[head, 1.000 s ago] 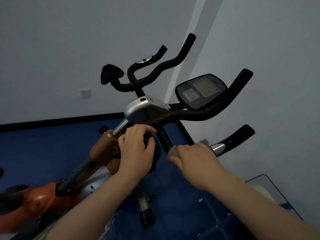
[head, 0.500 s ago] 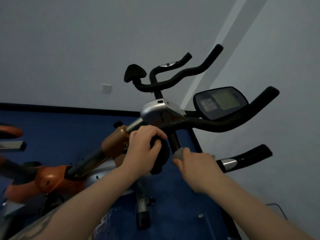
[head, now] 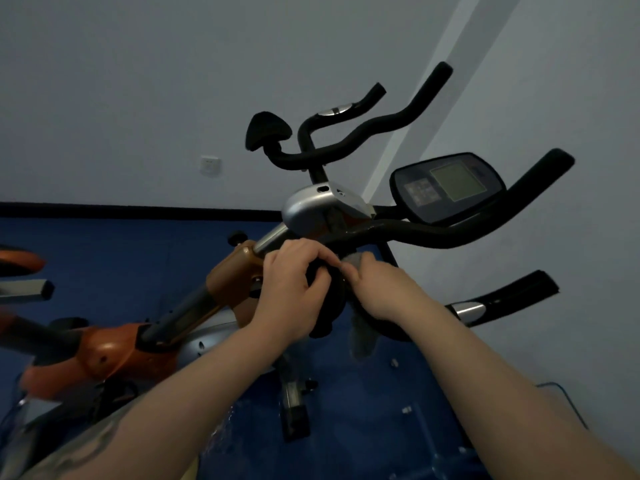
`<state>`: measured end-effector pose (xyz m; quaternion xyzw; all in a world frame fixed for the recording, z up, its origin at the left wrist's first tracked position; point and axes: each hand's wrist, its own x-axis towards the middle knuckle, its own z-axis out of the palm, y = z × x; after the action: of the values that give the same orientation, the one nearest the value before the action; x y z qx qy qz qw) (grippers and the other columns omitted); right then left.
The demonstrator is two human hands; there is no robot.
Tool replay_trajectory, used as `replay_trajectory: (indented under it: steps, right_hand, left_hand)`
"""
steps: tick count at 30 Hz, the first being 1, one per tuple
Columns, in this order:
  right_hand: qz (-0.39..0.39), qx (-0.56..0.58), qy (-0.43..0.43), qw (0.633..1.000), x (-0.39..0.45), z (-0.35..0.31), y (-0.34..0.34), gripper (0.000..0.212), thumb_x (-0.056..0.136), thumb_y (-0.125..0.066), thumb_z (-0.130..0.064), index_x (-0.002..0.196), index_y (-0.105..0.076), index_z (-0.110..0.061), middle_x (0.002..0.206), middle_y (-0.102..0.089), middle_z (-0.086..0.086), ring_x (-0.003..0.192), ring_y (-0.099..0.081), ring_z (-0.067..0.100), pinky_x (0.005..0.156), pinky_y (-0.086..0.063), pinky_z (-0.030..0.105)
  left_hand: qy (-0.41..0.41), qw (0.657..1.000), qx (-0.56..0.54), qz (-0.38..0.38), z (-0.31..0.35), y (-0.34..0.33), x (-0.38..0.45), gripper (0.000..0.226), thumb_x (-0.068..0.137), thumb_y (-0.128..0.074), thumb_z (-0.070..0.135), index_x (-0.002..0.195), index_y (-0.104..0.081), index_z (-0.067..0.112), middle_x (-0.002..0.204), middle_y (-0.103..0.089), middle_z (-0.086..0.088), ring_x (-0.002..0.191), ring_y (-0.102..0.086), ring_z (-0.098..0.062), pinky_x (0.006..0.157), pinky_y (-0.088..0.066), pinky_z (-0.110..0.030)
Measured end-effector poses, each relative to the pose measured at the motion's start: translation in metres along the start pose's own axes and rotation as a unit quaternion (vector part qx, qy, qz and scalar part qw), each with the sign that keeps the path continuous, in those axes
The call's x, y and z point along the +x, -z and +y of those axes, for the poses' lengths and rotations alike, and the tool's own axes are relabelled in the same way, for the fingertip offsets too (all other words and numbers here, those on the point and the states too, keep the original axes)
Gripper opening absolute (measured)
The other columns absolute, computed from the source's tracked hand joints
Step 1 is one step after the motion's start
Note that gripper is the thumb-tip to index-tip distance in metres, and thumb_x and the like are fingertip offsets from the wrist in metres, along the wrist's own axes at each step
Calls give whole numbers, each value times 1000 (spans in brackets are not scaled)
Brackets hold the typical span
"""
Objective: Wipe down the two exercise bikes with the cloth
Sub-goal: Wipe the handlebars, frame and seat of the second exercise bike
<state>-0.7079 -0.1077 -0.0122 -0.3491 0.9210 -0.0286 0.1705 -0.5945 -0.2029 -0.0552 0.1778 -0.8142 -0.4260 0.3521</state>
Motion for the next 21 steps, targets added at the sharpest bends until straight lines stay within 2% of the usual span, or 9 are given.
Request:
replay_trajectory:
  steps: [3, 5, 8, 9, 11, 13, 15, 18, 21]
  right_hand:
    - [59, 7, 5, 998, -2, -2, -9, 49, 103, -25, -48, 130, -38, -9, 120, -59, 17, 105, -56, 35, 71, -33, 36]
    - [81, -67, 33, 994, -20, 4, -15, 50, 103, -26, -46, 138, -32, -9, 120, -59, 15, 101, -58, 33, 70, -35, 36]
    - [119, -204, 85, 968, -52, 16, -18, 65, 102, -31, -46, 152, -15, -8, 133, -52, 10, 111, -56, 27, 87, -41, 38]
    - [133, -215, 125, 959, -61, 24, -15, 66, 101, -34, -48, 151, -21, -9, 132, -53, 7, 112, -56, 25, 90, -40, 37]
    - [147, -199, 192, 950, -71, 47, -3, 58, 95, -37, -55, 136, -49, -16, 115, -62, -1, 100, -59, 20, 88, -37, 33]
    - [225, -174, 190, 940, -77, 87, 9, 51, 94, -37, -59, 114, -65, -21, 105, -65, -8, 94, -59, 15, 93, -33, 31]
    - [299, -132, 146, 934, -82, 106, 9, 46, 98, -37, -52, 104, -71, -22, 108, -66, -8, 97, -59, 16, 104, -30, 34]
    - [410, -88, 87, 904, -78, 85, -19, 31, 97, -46, -36, 92, -74, -21, 102, -68, -7, 96, -60, 18, 104, -34, 41]
    - [407, -140, 153, 890, -78, 82, -31, 27, 96, -50, -34, 95, -74, -22, 103, -68, -6, 102, -59, 18, 104, -33, 36]
  left_hand:
    - [-6, 1000, -1, -5, -1, 1, 1, 22, 79, -53, 14, 84, -58, 35, 90, -59, 21, 97, -51, 0, 93, -26, -17]
    - [-14, 1000, 2, -15, 0, 2, 1, 20, 79, -53, 15, 84, -59, 32, 89, -59, 21, 96, -52, -1, 92, -27, -17]
    - [-24, 999, 36, -33, 2, 4, 4, 16, 83, -57, 15, 85, -60, 31, 90, -59, 18, 95, -51, -4, 87, -27, -23]
    - [-34, 997, 59, -38, 2, 4, 7, 17, 85, -60, 15, 86, -60, 32, 90, -58, 17, 93, -50, -4, 87, -24, -23]
    - [-54, 991, 107, -50, 3, 6, 16, 17, 86, -62, 18, 87, -59, 34, 86, -57, 16, 88, -49, -4, 87, -19, -22]
    - [-75, 986, 135, -69, 6, 6, 28, 14, 88, -59, 22, 87, -59, 35, 78, -55, 16, 81, -50, -4, 86, -19, -23]
    - [-116, 977, 149, -95, 13, 0, 37, 10, 87, -59, 23, 89, -60, 33, 75, -54, 16, 77, -51, -5, 82, -23, -24]
    - [-163, 964, 145, -153, 23, -16, 38, 9, 86, -60, 24, 92, -62, 31, 81, -58, 17, 79, -55, -5, 79, -28, -25]
    - [-175, 963, 132, -159, 21, -24, 36, 10, 84, -65, 22, 89, -64, 30, 81, -63, 17, 74, -58, -4, 72, -36, -24]
